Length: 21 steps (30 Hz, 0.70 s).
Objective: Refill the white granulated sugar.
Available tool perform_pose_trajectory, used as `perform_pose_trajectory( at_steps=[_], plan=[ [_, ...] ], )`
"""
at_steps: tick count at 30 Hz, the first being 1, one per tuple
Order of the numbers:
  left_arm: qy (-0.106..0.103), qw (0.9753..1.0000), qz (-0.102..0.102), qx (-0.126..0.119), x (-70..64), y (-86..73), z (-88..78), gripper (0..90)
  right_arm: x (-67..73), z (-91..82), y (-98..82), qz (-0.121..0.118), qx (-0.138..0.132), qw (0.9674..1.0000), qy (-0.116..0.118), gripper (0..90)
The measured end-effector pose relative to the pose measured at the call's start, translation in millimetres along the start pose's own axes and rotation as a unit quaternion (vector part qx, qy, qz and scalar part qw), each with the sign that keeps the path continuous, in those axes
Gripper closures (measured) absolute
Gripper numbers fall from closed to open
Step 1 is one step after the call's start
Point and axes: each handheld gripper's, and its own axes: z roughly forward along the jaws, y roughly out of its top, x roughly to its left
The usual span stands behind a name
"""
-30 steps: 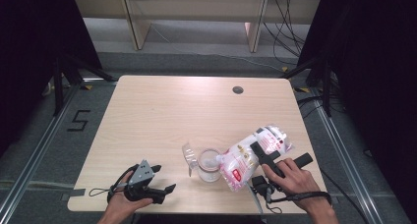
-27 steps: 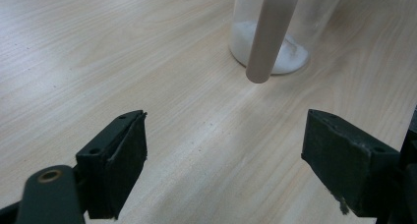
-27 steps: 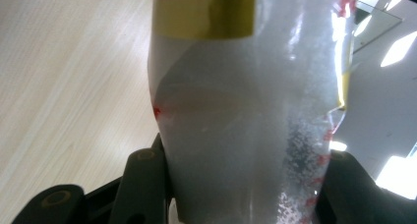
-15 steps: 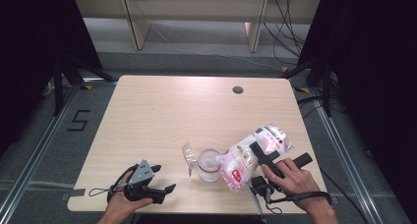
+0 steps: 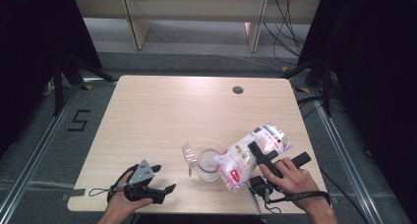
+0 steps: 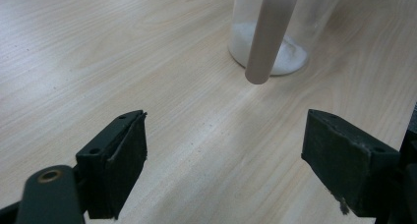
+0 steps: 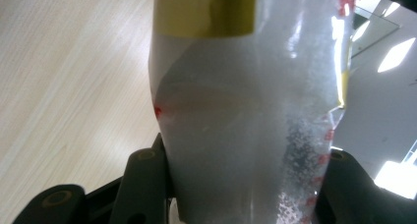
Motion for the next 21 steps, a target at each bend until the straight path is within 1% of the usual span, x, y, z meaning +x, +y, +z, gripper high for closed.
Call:
perform_pose_trajectory(
  at_steps=[2, 3, 4, 5, 6, 8, 9, 10, 11, 12, 13, 14, 16, 17, 18, 19, 20, 21],
  plan=[
    [-0.002, 1.0000, -0.007, -0.003, -0.4, -0.4, 1.2, 16.8, -0.2, -0.2, 0.0, 0.003, 0.001, 1.0000, 0.001, 57.6],
    [-0.001, 1.0000, -0.002, -0.001, -0.1, -0.3, 0.7, 16.8, 1.0, 0.0, 0.4, 0.011, 0.000, 0.9999, 0.000, 57.6],
    [-0.001, 1.0000, -0.002, 0.000, -0.5, -0.3, 0.3, 16.8, 1.0, 0.1, 0.4, 0.011, 0.000, 0.9999, 0.000, 57.6],
    [0.001, 1.0000, -0.002, -0.001, -0.5, -0.2, 0.3, 16.8, 0.3, 0.3, 0.0, 0.002, -0.001, 1.0000, 0.000, 57.6],
    [0.001, 1.0000, 0.008, -0.002, 0.7, 0.3, 0.2, 16.8, 0.4, 0.6, 0.2, 0.001, -0.001, 1.0000, 0.000, 57.6],
    [-0.001, 1.0000, 0.008, 0.000, 0.9, 0.1, 0.1, 16.8, 0.6, 1.0, 0.8, 0.002, -0.001, 1.0000, 0.002, 57.6],
    [-0.001, 0.9999, 0.011, 0.001, 1.2, 0.3, -0.2, 16.8, 1.3, 1.4, 0.3, 0.003, -0.006, 1.0000, 0.000, 57.6],
    [0.000, 1.0000, 0.010, -0.001, 0.9, 0.3, 0.0, 16.8, 1.0, 0.7, 0.4, 0.005, -0.001, 0.9999, 0.009, 57.6],
    [0.001, 1.0000, 0.009, -0.002, 1.0, 0.5, 0.0, 16.8, 1.1, 1.2, 0.2, 0.006, -0.004, 1.0000, 0.006, 57.6],
    [0.000, 0.9999, 0.010, -0.002, 1.0, 0.5, -0.2, 16.9, 1.7, 1.1, -0.1, 0.009, -0.003, 0.9999, 0.010, 57.6],
    [0.000, 0.9999, 0.014, 0.002, 1.5, 0.8, -1.0, 16.9, 3.6, 1.8, -1.1, 0.016, -0.007, 0.9998, 0.007, 57.6],
    [0.001, 1.0000, 0.001, 0.001, 0.2, 0.3, -0.9, 16.8, 3.6, 1.8, -2.0, 0.018, -0.011, 0.9998, 0.007, 57.7],
    [0.003, 1.0000, 0.000, -0.002, -0.1, 0.4, -0.8, 16.9, 5.5, 2.5, -2.6, 0.032, -0.009, 0.9994, 0.007, 57.7],
    [0.002, 1.0000, 0.002, 0.000, 0.5, 0.4, -0.8, 16.8, 4.4, 3.5, -3.4, 0.022, -0.012, 0.9997, 0.007, 57.7],
    [0.005, 0.9999, 0.010, 0.009, 1.7, 0.4, -1.4, 16.8, 7.3, 1.6, -4.0, 0.040, 0.000, 0.9992, 0.011, 57.7],
    [0.001, 1.0000, 0.001, 0.001, 0.3, 0.3, -0.6, 16.9, 6.7, 1.9, -4.7, 0.036, -0.002, 0.9993, 0.011, 57.7],
    [0.000, 1.0000, 0.001, -0.001, 0.2, 0.3, -0.2, 16.8, 4.5, 3.2, -5.1, 0.024, -0.012, 0.9996, 0.006, 57.8],
    [0.001, 1.0000, 0.005, -0.003, 0.6, 0.4, 0.0, 16.9, 5.3, 2.4, -5.3, 0.029, -0.007, 0.9995, 0.009, 57.7]
  ],
)
